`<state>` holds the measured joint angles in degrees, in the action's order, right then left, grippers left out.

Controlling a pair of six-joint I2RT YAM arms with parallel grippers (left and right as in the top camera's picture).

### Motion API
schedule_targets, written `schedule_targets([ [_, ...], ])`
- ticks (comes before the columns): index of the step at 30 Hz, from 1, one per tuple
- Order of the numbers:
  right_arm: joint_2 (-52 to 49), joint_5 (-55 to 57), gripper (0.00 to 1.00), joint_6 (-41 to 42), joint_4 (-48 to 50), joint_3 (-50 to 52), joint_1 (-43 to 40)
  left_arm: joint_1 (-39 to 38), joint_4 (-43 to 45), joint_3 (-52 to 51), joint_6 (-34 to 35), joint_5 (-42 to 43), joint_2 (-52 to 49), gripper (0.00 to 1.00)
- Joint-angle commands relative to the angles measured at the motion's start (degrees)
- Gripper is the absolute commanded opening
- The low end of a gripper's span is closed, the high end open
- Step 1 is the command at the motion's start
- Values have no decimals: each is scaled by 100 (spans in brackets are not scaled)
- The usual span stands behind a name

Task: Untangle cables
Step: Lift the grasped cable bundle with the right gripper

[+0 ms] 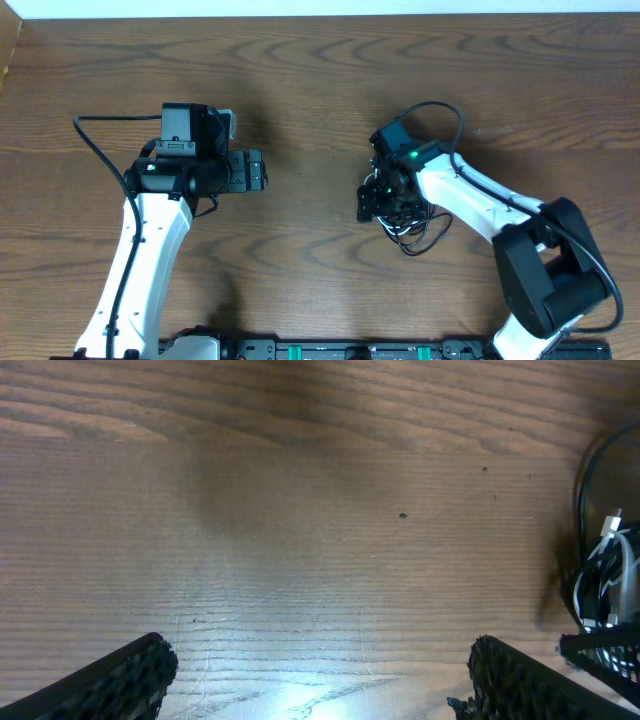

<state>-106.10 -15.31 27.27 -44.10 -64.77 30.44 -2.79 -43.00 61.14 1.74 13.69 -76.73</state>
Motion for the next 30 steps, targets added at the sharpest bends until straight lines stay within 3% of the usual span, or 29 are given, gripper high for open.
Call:
schedule_targets([
  [1,-63,149,73,210,0,-79,26,-2,4,122,72,63,-33,94],
  [4,-63,151,60,208,0,-79,26,-2,4,122,72,61,-33,94],
  [8,-63,151,20,208,101,-79,31,-2,7,122,72,61,-33,94],
  [11,-63,153,3,208,164,-79,31,-2,4,122,72,61,-33,94],
  [20,-33,-173,1,175,168,-105,-20,-2,4,122,72,61,-33,94],
  [30,789,-2732,1,-1027,221,-573,-745,-2,4,122,72,63,-33,94],
])
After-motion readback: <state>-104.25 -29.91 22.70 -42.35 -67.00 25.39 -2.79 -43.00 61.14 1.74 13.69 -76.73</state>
